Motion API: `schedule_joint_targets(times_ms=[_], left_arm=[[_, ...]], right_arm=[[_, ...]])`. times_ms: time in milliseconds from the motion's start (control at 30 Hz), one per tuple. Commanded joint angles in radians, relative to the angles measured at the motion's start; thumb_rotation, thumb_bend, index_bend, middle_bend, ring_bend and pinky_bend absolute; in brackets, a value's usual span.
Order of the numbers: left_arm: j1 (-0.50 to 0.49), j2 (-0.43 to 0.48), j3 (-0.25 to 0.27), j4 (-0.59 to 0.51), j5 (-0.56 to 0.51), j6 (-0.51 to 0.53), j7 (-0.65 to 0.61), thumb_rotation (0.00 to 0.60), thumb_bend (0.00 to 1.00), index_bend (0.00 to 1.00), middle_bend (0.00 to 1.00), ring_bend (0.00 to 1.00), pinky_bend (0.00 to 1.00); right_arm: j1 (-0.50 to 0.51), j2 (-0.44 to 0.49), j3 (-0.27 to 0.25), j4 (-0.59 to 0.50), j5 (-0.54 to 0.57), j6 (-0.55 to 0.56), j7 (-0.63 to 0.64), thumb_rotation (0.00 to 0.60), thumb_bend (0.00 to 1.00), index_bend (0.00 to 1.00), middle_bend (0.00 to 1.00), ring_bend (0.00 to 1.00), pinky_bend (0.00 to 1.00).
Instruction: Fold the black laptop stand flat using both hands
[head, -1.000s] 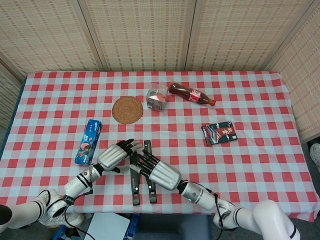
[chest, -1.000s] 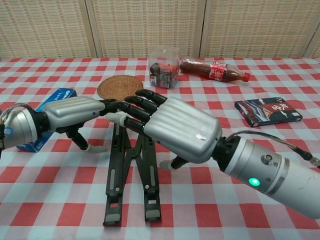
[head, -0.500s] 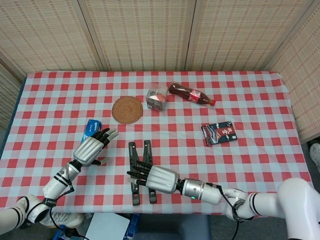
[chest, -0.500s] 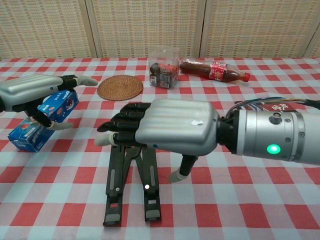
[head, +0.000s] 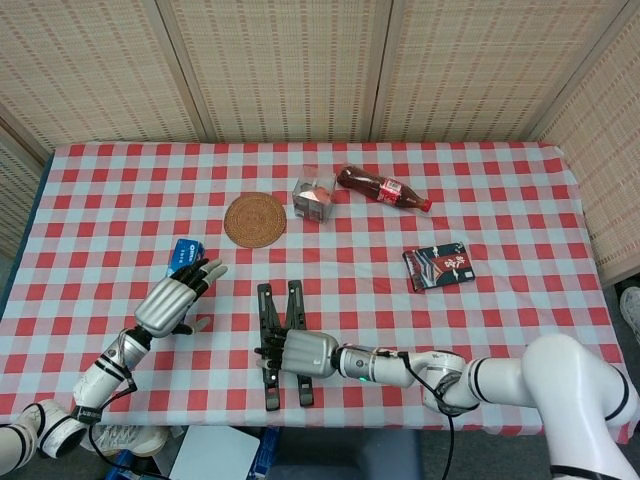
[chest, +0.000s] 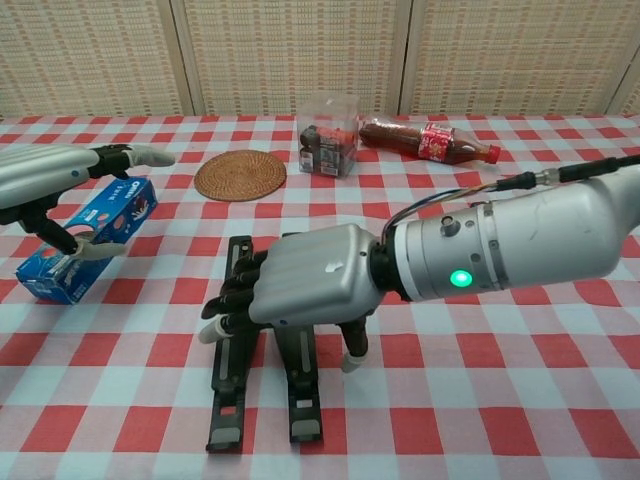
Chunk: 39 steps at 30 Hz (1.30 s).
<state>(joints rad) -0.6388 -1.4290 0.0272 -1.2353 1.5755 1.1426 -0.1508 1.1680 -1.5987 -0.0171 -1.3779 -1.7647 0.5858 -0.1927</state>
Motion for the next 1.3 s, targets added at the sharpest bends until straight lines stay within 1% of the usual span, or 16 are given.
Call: schedule_joint_targets(times_ms=[33, 233, 533, 767, 833, 900, 967, 1300], left_arm=[[0.003, 0.002, -0.001, 0.001, 0.0, 0.001, -0.005, 0.6, 0.27, 0.0, 0.0, 0.0, 0.17], [0.016, 0.004, -0.004, 0.017, -0.004, 0.004, -0.027, 0.6, 0.27, 0.0, 0.0, 0.0, 0.17], [0.022, -0.002, -0.013, 0.037, -0.003, 0.006, -0.054, 0.6, 0.27, 0.0, 0.0, 0.0, 0.17], [0.024, -0.006, -0.015, 0.049, 0.001, 0.005, -0.067, 0.6, 0.27, 0.0, 0.0, 0.0, 0.17], [0.025, -0.008, -0.015, 0.055, 0.003, 0.006, -0.07, 0.6, 0.27, 0.0, 0.0, 0.0, 0.17], [0.025, -0.008, -0.014, 0.059, 0.005, 0.004, -0.072, 0.6, 0.27, 0.0, 0.0, 0.0, 0.17], [0.025, -0.008, -0.013, 0.064, 0.008, 0.002, -0.073, 0.6, 0.27, 0.0, 0.0, 0.0, 0.17], [0.028, -0.017, -0.011, 0.077, 0.01, -0.007, -0.075, 0.6, 0.27, 0.0, 0.0, 0.0, 0.17]], right_arm=[[0.018, -0.012, 0.0, 0.015, 0.0, -0.016, 0.017, 0.6, 0.0, 0.0, 0.0, 0.0, 0.0], [0.079, -0.032, 0.0, 0.048, 0.003, -0.068, 0.063, 0.6, 0.0, 0.0, 0.0, 0.0, 0.0], [0.156, -0.041, -0.003, 0.07, 0.011, -0.129, 0.12, 0.6, 0.12, 0.0, 0.0, 0.0, 0.0], [0.203, -0.047, -0.008, 0.075, 0.02, -0.17, 0.131, 0.6, 0.17, 0.0, 0.0, 0.0, 0.0], [0.206, -0.049, -0.009, 0.075, 0.022, -0.161, 0.134, 0.6, 0.18, 0.0, 0.02, 0.0, 0.0], [0.203, -0.052, -0.011, 0.075, 0.022, -0.143, 0.14, 0.6, 0.19, 0.0, 0.06, 0.0, 0.0], [0.198, -0.054, -0.017, 0.08, 0.017, -0.12, 0.143, 0.6, 0.2, 0.03, 0.1, 0.0, 0.0], [0.179, -0.067, -0.059, 0.119, -0.024, -0.009, 0.188, 0.6, 0.2, 0.27, 0.29, 0.0, 0.0]])
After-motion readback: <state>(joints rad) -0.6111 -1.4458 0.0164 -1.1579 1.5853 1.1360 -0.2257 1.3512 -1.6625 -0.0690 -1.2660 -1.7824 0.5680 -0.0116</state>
